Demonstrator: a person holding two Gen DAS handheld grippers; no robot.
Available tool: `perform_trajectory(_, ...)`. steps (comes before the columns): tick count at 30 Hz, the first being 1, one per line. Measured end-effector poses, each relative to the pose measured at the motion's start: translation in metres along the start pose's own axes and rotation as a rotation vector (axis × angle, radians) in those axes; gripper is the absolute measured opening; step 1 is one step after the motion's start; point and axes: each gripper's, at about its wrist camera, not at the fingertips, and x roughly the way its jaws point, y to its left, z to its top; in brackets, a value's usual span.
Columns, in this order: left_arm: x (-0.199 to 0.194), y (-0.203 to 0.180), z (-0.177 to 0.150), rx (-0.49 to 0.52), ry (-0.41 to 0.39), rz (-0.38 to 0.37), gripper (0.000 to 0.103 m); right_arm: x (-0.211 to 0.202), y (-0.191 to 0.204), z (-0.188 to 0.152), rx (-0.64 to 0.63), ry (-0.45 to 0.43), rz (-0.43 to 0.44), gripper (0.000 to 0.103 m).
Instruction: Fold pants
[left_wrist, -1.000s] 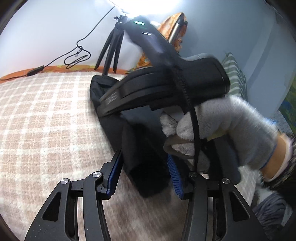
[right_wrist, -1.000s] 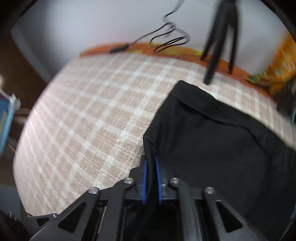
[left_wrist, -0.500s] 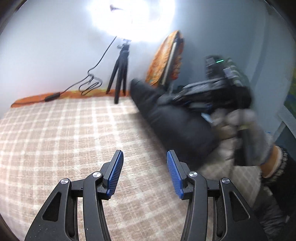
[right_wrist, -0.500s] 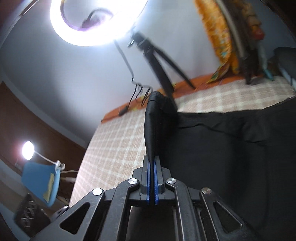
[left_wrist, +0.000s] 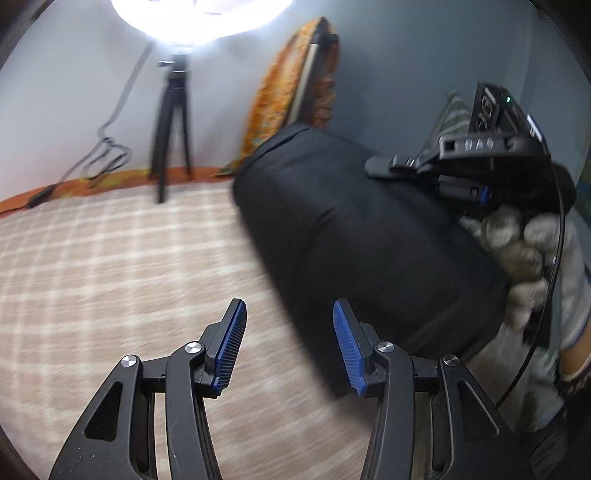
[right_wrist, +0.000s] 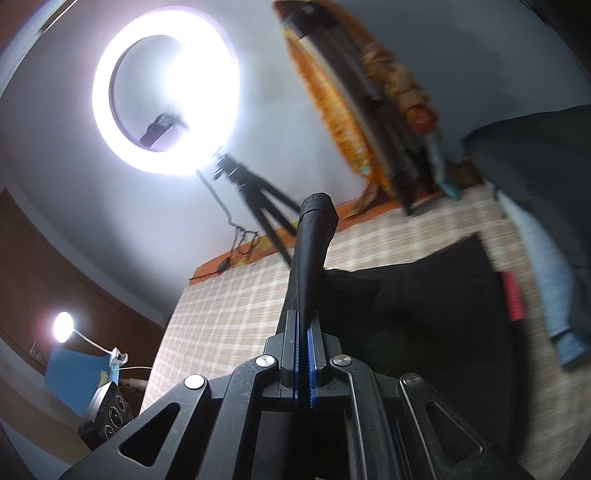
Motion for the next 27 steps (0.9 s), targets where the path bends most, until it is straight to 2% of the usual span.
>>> perform_trajectory(6,0.035,-0.041,0.004,0.096,0.041,-0.025,0.046,-0.017,-0.041,0.003,0.001,0.001,-0.061,0.001)
perform_trajectory(13,0.059,-0.053,0.004,0.126,0.088,-0.043,0.046,-0.022,-0.071,-0.002,0.002,0.014,-0.11,0.001)
perform_trajectory(20,0.08,-0.076,0.006,0.227,0.137,-0.038,0.046,-0.031,-0.102,-0.005,0.059,0.013,-0.151,0.0)
perform_trajectory(27,0.082,-0.079,0.002,0.256,0.159,-0.041,0.046,-0.023,-0.119,-0.014,0.087,0.044,-0.196,0.0)
